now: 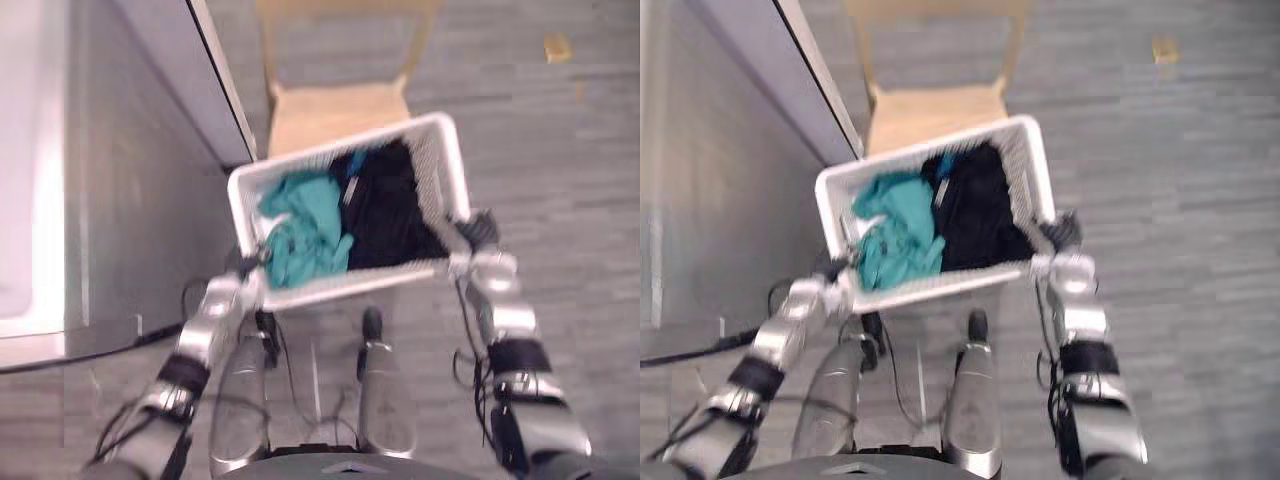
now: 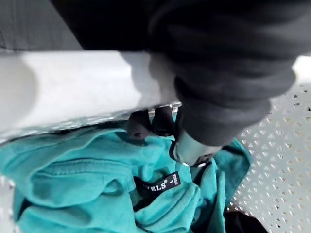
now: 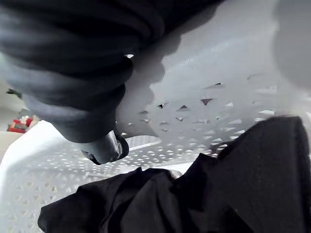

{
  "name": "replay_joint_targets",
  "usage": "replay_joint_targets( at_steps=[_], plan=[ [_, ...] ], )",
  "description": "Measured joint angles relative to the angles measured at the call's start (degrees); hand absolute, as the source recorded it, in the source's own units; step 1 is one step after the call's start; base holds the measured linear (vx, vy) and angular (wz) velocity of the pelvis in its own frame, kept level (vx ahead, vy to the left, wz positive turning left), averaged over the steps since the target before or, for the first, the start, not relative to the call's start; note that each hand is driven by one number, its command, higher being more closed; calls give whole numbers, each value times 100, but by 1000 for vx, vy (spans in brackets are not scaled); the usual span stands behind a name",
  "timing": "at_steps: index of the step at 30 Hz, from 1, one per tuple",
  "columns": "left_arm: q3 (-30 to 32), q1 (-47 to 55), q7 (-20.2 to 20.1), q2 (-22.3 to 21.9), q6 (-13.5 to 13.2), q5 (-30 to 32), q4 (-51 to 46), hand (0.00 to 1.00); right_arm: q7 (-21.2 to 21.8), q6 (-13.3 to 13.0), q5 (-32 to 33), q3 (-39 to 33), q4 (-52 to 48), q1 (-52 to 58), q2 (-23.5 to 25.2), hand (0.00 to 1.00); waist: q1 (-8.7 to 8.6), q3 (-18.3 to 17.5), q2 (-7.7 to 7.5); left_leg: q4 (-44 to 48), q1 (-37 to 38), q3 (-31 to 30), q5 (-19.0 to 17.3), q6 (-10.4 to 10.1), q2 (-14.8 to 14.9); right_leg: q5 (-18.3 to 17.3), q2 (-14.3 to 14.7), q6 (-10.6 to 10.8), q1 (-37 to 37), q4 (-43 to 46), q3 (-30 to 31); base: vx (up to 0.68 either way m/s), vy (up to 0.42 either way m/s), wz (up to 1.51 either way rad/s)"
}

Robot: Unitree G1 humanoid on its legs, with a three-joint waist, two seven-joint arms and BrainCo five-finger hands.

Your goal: Pick up the laundry basket with both hands and put the clothes into the washing machine.

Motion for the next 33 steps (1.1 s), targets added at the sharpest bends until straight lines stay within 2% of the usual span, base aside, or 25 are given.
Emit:
replay_joint_targets(
  at_steps=[4, 8, 13, 20, 25, 26, 27, 31, 33],
  plan=[
    [36, -1142, 209, 347, 1, -326, 654, 100, -134, 12, 275, 385, 693, -1184, -155, 100, 41, 24, -42, 20, -392, 230, 129, 55, 108, 253, 56, -19, -546, -66, 122, -8, -6, -32],
    [187, -2407, 225, 979, -99, -622, 1012, 100, -297, 10, 634, 547, 664, -2145, -71, 100, 160, 25, -39, 145, -906, 302, 169, 5, 381, 487, 248, -117, -1038, -186, 134, -23, -67, -30],
    [297, -3292, 215, 1573, -100, -702, 1204, 100, -305, -6, 724, 629, 646, -2993, -53, 100, 222, 24, -37, 241, -1386, 366, 192, -30, 544, 603, 344, -189, -1516, -214, 90, -41, -36, -16],
    [280, -3831, 150, 1922, -89, -620, 1245, 100, -396, -7, 947, 762, 754, -3456, -55, 100, 200, 23, -35, 303, -1731, 409, 214, -49, 590, 647, 353, -186, -1848, -215, 75, -38, -16, -3],
    [209, -4088, 64, 2011, -69, -321, 1482, 100, -380, -73, 954, 1008, 1354, -3905, -51, 100, 214, 23, -34, 298, -1787, 503, 219, -58, 633, 713, 364, -201, -1937, -269, 77, -45, -29, -7],
    [167, -4149, 26, 2037, -54, -202, 1551, 100, -370, -76, 957, 1068, 1463, -3928, -53, 0, 215, 22, -33, 299, -1787, 522, 219, -58, 643, 739, 367, -211, -1936, -304, 78, -49, -32, -9],
    [150, -4244, -45, 2034, -38, -87, 1663, 0, -326, -83, 957, 1100, 1624, -3955, -51, 0, 214, 22, -33, 301, -1788, 531, 219, -58, 653, 756, 373, -213, -1936, -319, 76, -50, -34, -8],
    [74, -4401, -91, 2058, -42, 150, 1849, 0, -231, -80, 1045, 1334, 1975, -4034, -58, 0, 193, 22, -33, 305, -1800, 535, 227, -71, 700, 794, 418, -238, -1935, -360, 69, -53, -43, -6],
    [71, -4498, -108, 2125, -49, 268, 2088, 0, -35, 15, 1181, 1589, 2281, -4189, -61, 0, 153, 22, -33, 285, -1815, 538, 253, -90, 747, 838, 464, -259, -1938, -431, 57, -51, -65, -7]
  ],
)
